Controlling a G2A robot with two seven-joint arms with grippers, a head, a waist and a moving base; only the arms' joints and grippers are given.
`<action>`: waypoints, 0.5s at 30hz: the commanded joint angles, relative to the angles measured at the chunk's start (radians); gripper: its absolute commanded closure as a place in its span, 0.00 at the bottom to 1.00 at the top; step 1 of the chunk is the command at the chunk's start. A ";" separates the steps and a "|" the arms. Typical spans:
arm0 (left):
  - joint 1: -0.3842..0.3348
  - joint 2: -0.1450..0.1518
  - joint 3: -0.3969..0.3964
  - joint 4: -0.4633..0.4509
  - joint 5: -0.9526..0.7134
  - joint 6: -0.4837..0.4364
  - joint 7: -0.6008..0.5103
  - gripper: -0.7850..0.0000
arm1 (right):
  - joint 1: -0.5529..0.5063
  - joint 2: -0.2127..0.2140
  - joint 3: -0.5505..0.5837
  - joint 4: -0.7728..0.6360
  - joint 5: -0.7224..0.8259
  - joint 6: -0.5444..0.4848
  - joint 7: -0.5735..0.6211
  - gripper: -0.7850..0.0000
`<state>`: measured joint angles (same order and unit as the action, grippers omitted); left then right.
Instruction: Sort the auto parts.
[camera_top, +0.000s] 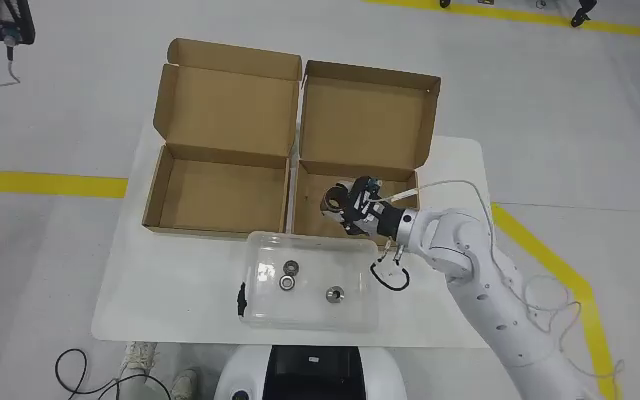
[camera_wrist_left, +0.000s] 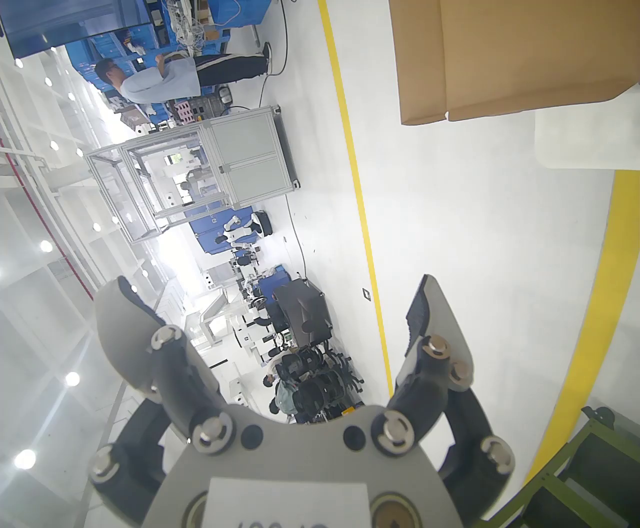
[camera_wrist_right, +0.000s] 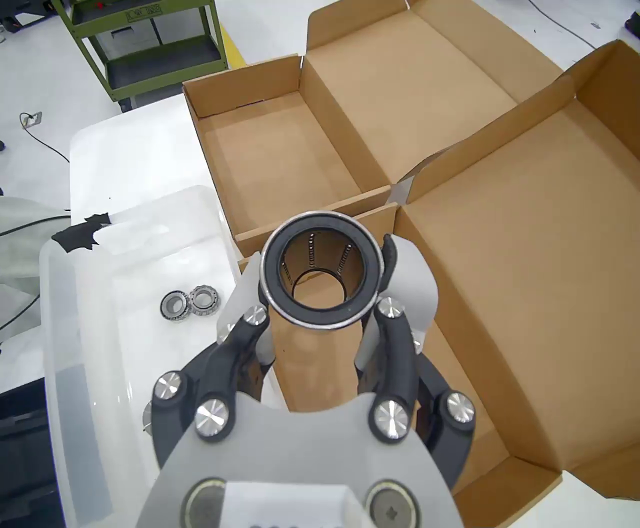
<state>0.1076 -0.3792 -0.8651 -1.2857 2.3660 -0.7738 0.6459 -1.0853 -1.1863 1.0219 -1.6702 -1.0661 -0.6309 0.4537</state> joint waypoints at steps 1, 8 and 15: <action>0.000 0.000 0.000 0.000 0.000 0.000 0.000 0.00 | 0.015 -0.004 -0.017 0.022 -0.003 0.009 0.000 1.00; 0.000 0.000 0.000 0.000 0.000 0.000 0.000 0.00 | 0.118 -0.039 -0.132 0.121 -0.049 0.098 0.051 1.00; 0.000 0.000 0.000 0.000 0.000 0.000 0.000 0.00 | 0.173 -0.071 -0.189 0.265 -0.021 0.161 -0.015 1.00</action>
<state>0.1076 -0.3792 -0.8651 -1.2857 2.3660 -0.7738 0.6459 -0.9187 -1.2539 0.8383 -1.4284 -1.0929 -0.4771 0.4467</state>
